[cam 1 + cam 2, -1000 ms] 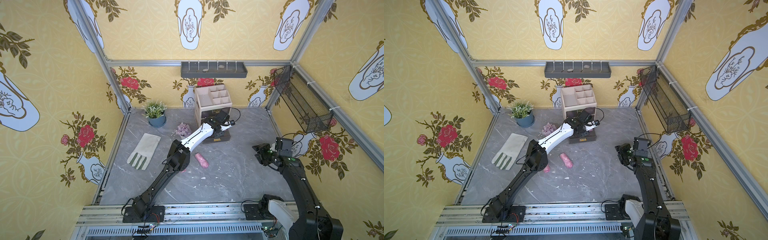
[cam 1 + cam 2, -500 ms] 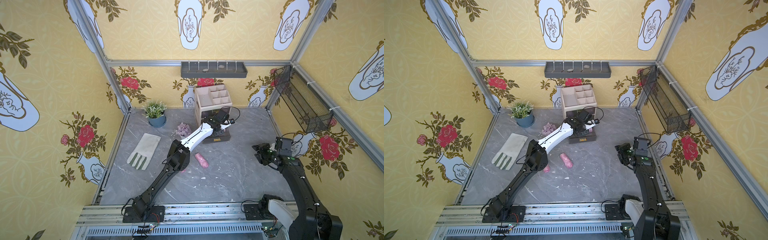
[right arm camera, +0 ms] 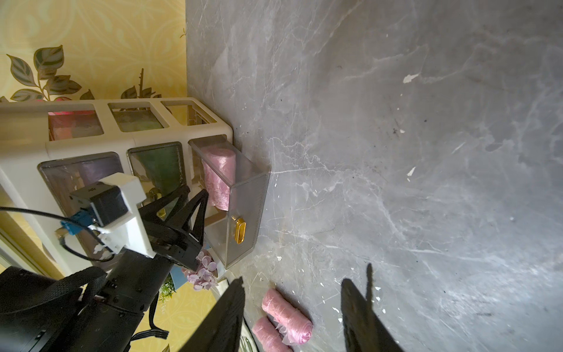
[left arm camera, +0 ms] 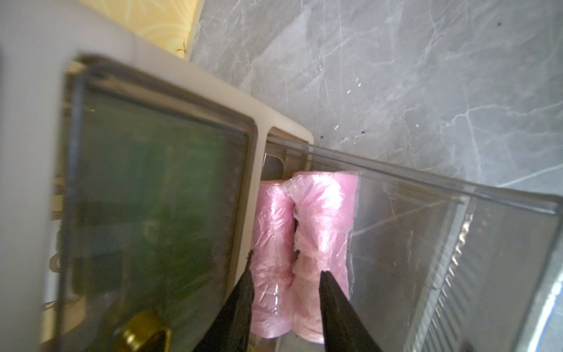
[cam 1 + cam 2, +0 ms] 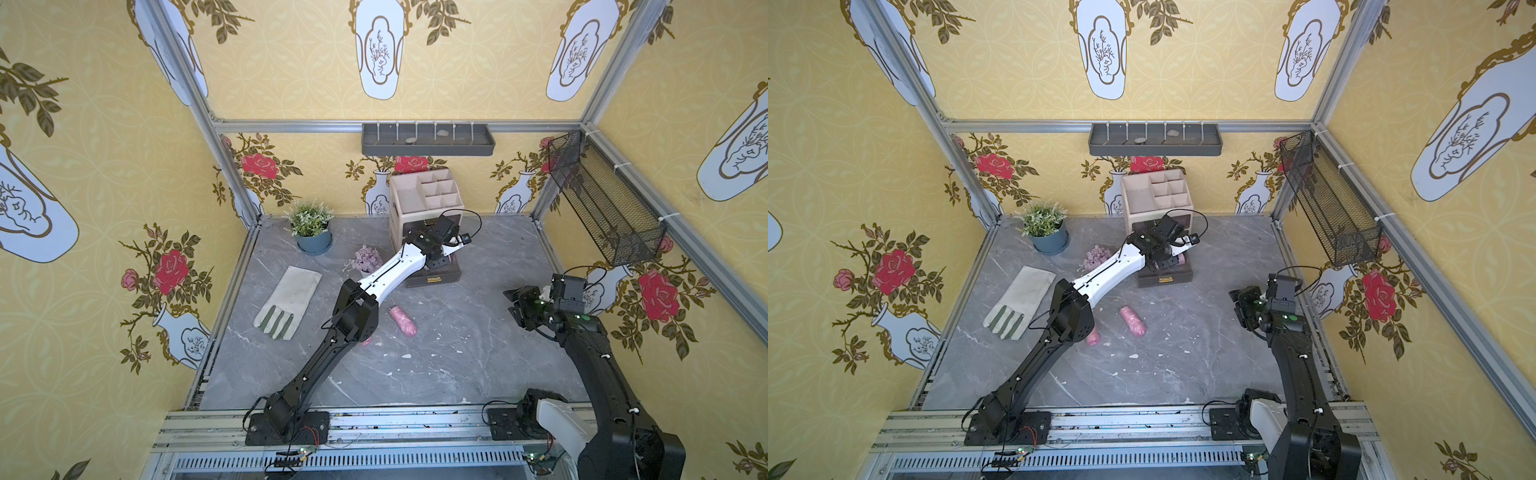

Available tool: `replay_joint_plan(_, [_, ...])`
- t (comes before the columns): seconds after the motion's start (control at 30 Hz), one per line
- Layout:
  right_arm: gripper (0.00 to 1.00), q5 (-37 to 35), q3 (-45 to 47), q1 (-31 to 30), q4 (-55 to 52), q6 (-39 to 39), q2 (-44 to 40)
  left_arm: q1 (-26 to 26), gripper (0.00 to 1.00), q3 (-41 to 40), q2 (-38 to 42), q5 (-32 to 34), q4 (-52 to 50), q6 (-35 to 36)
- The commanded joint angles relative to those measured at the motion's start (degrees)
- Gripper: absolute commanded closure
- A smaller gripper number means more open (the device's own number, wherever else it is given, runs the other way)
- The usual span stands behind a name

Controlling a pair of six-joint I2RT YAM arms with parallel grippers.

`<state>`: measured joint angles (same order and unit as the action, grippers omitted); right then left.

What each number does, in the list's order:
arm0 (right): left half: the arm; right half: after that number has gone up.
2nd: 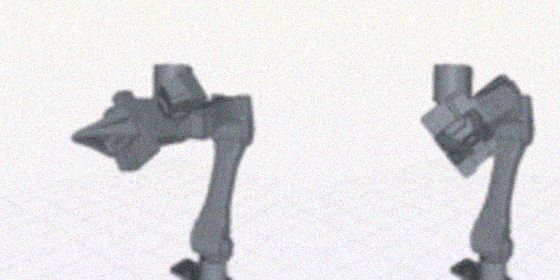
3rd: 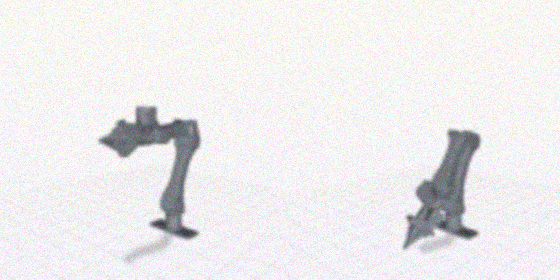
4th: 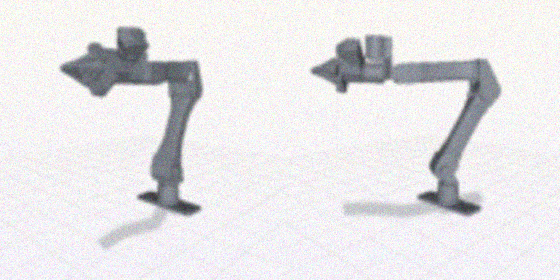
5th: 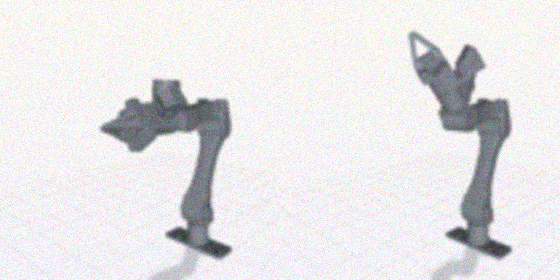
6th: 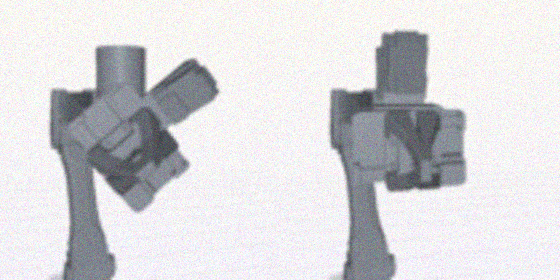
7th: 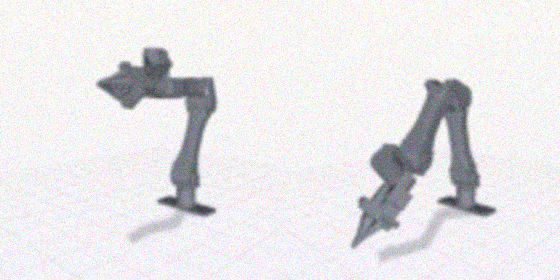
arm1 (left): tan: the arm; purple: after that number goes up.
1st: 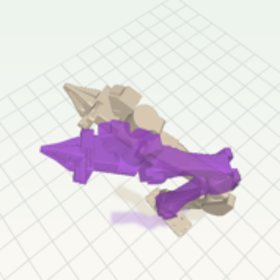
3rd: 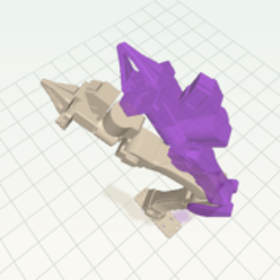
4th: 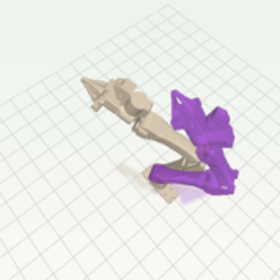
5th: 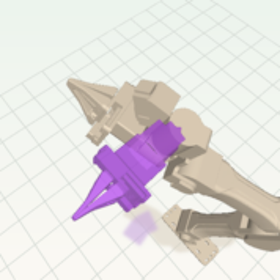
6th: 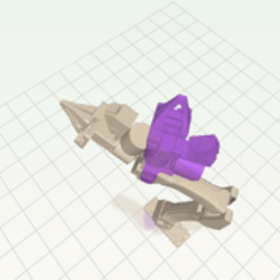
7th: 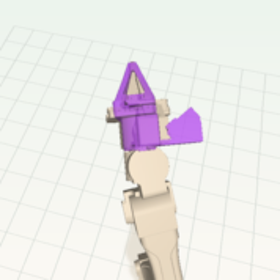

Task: Sort the rolls of trash bags by color and place them into the drawer
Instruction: Place the roll of trash bags in the drawer.

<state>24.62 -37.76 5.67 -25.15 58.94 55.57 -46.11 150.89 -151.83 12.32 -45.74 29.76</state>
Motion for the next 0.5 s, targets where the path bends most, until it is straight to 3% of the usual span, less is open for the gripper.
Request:
replay_joint_plan(0.0, [0.48,-0.54,-0.43,0.00,0.73,0.48,-0.84,-0.20,0.60,-0.97,0.97,-0.36,0.87,-0.05])
replay_joint_plan(0.23, [0.48,-0.89,-1.21,0.02,-1.20,0.68,-2.87,-1.15,0.57,-4.94,6.72,-1.24,0.66,-0.83])
replay_joint_plan(0.47, [0.47,-0.83,-2.87,0.01,-3.50,0.14,-6.18,-3.57,0.57,-12.78,18.82,-1.36,0.31,-2.34])
